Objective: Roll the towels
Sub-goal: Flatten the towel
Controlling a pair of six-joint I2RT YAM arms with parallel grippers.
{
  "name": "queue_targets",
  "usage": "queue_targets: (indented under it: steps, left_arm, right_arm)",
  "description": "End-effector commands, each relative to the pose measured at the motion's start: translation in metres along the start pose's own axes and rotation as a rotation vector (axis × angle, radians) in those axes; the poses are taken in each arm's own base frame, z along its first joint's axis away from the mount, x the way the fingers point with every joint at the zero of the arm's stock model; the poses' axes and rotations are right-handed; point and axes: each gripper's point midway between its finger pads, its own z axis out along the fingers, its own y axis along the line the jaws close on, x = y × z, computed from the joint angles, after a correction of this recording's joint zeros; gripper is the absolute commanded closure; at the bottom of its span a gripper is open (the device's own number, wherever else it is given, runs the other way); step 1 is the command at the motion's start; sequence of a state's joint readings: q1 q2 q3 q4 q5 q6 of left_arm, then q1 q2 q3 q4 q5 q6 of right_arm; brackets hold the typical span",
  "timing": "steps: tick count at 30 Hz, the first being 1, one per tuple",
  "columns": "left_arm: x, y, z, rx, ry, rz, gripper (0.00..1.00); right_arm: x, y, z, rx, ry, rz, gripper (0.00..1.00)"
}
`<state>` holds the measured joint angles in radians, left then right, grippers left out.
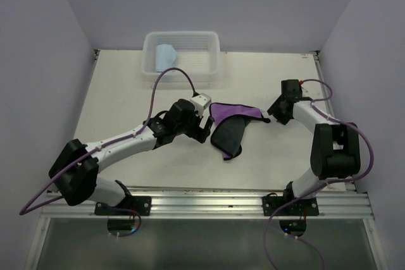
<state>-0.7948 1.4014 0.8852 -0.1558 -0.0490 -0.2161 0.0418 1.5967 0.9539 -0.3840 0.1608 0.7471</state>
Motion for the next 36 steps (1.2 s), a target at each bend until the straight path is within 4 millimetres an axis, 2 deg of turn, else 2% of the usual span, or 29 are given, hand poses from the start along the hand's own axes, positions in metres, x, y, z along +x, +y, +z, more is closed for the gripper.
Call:
queue_targets:
  steps: [1,4,8,10,23,27,32,33,35,36]
  left_arm:
    - [-0.016,-0.003,0.001,-0.002,-0.021,0.023,0.01]
    - [-0.016,-0.002,0.002,-0.007,-0.017,0.023,0.00]
    - [-0.019,-0.002,0.000,-0.007,-0.023,0.022,0.00]
    - [-0.019,-0.002,0.000,-0.008,-0.026,0.022,0.00]
    - [-0.022,0.000,-0.005,-0.017,-0.037,0.023,0.00]
    - [-0.022,-0.001,-0.004,-0.013,-0.036,0.021,0.00]
    - [-0.021,-0.001,-0.003,-0.014,-0.032,0.023,0.01]
    - [-0.020,-0.001,-0.003,-0.014,-0.031,0.024,0.01]
    - [-0.018,-0.001,-0.001,-0.014,-0.023,0.023,0.01]
    - [-0.018,-0.002,0.000,-0.013,-0.021,0.026,0.01]
  right_arm:
    - [-0.016,0.023,0.002,-0.074,-0.010,0.001,0.54]
    - [-0.007,0.023,0.010,-0.074,0.027,0.007,0.56]
    - [0.005,0.024,0.011,-0.106,0.040,0.023,0.56]
    - [0.010,0.018,0.012,-0.090,0.048,0.021,0.55]
    - [0.018,0.019,0.027,-0.079,0.086,0.031,0.59]
    - [0.019,0.019,0.029,-0.075,0.088,0.028,0.67]
    - [0.019,0.017,0.024,-0.078,0.078,0.026,0.84]
    - [0.020,0.015,0.023,-0.075,0.079,0.024,0.90]
    - [0.021,0.013,0.020,-0.074,0.076,0.021,0.94]
    - [0.021,0.011,0.015,-0.074,0.074,0.017,1.00]
